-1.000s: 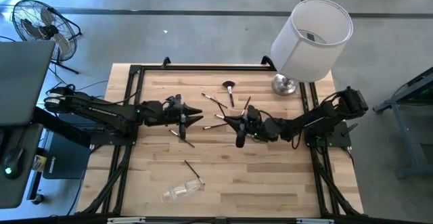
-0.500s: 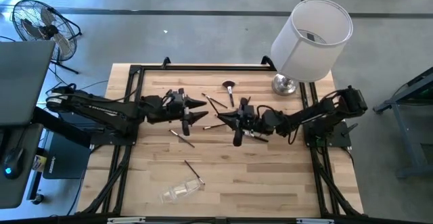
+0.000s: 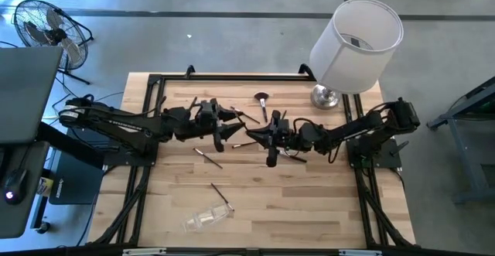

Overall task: Pick & Place Makeup Supplies
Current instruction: Put the silver makeup brush into the transparent organizer

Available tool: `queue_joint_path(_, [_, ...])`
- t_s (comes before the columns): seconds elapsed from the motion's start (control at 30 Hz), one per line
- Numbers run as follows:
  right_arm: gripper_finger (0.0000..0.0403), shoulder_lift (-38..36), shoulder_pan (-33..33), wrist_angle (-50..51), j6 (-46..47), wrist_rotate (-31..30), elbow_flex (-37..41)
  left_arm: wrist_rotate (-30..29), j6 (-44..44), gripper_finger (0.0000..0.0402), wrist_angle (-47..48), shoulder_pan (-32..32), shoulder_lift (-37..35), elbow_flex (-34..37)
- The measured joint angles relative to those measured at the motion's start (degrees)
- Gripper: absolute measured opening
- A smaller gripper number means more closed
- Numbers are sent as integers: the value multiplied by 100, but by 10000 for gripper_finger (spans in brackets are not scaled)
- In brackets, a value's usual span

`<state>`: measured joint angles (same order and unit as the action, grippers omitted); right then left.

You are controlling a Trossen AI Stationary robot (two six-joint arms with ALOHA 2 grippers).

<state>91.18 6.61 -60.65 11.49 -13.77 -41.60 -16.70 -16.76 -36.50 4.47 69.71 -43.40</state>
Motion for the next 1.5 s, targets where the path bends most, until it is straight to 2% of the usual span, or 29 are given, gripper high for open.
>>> queue_joint_path(0.23, [6,0,-24,-445,-19,-406,0,-243,-198,198,-317,-2,-2,0])
queue_joint_path(0.43, [5,0,-144,-636,77,-215,0,-422,-305,198,-604,-3,142,-4])
queue_joint_path(0.6, [6,0,-179,-652,140,-218,0,-177,-389,198,-993,-166,377,-5])
queue_joint_path(0.83, [5,0,-177,-633,153,-220,0,79,-639,198,-1042,-392,448,7])
queue_joint_path(1.5, [5,0,-297,-341,485,-84,2,69,-410,198,-1006,-496,450,7])
